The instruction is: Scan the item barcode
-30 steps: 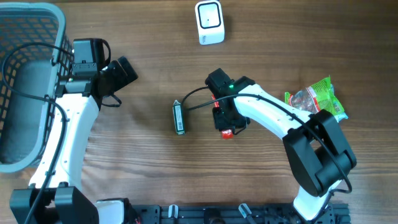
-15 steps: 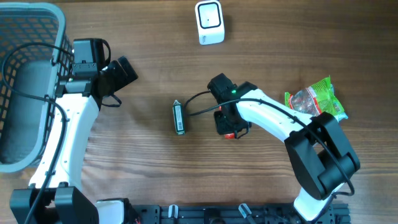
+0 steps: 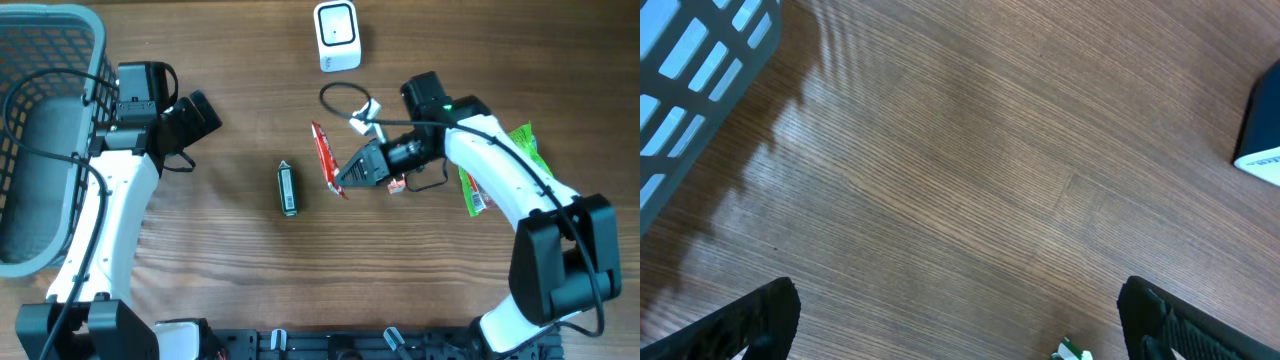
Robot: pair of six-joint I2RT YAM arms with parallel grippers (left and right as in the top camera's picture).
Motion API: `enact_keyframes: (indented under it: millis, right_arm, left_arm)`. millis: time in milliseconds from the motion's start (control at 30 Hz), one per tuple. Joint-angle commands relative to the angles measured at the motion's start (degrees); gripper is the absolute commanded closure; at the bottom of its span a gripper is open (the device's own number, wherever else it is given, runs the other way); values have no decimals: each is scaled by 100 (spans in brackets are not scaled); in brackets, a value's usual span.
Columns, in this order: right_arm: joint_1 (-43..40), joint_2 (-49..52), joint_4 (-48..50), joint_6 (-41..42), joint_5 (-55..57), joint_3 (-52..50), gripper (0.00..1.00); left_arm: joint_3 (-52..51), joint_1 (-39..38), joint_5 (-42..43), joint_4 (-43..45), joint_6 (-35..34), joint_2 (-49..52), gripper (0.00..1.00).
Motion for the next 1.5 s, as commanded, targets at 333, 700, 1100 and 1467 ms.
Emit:
enact_keyframes:
  millis: [333,700,1100,1467]
  right_arm:
    - [-107,-131,855,535,-1292,122,96]
    - [1440,-175,566,2354,5827,396,96]
    - [4350,1456,-699,2243,14006,1436,96]
    - [4315,2809,-566,1447,12878,1202,96]
  left_arm:
    - [79,22,-37,9,-11,-37,0]
    - [79,22,-37,9,-11,-37,0]
    - [79,22,-37,9,-11,-37,0]
    - [79,22,-37,9,-11,-37,0]
